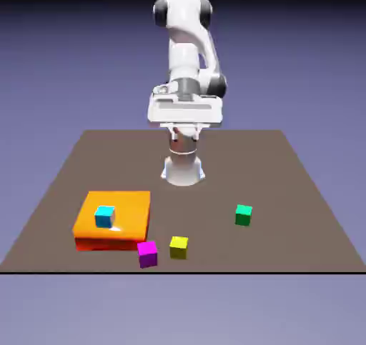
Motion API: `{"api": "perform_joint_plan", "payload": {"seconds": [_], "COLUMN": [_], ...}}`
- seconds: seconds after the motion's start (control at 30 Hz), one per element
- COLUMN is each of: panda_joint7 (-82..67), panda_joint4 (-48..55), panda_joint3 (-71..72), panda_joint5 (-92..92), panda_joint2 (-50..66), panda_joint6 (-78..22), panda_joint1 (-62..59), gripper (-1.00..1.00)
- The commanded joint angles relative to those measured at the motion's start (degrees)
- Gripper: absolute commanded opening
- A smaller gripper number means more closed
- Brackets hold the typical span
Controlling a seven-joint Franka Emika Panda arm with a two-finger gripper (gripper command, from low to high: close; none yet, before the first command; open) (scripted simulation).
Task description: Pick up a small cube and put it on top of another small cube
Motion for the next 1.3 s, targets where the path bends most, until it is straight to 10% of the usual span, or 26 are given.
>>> {"api": "perform_joint_plan", "payload": {"seconds": [0.0,0.93,0.97,1.27], "panda_joint7": [0.72,16.89,16.89,12.42], "panda_joint4": [0.64,17.07,17.07,16.52], "panda_joint3": [0.17,0.03,0.03,0.15], "panda_joint5": [-0.28,-8.01,-8.01,-3.24], "panda_joint2": [2.08,56.05,56.05,41.83], "panda_joint6": [-0.39,1.06,1.06,-12.62], "panda_joint1": [-0.29,-3.27,-3.27,-6.97], "gripper": [0.00,0.00,-1.00,-1.00]}}
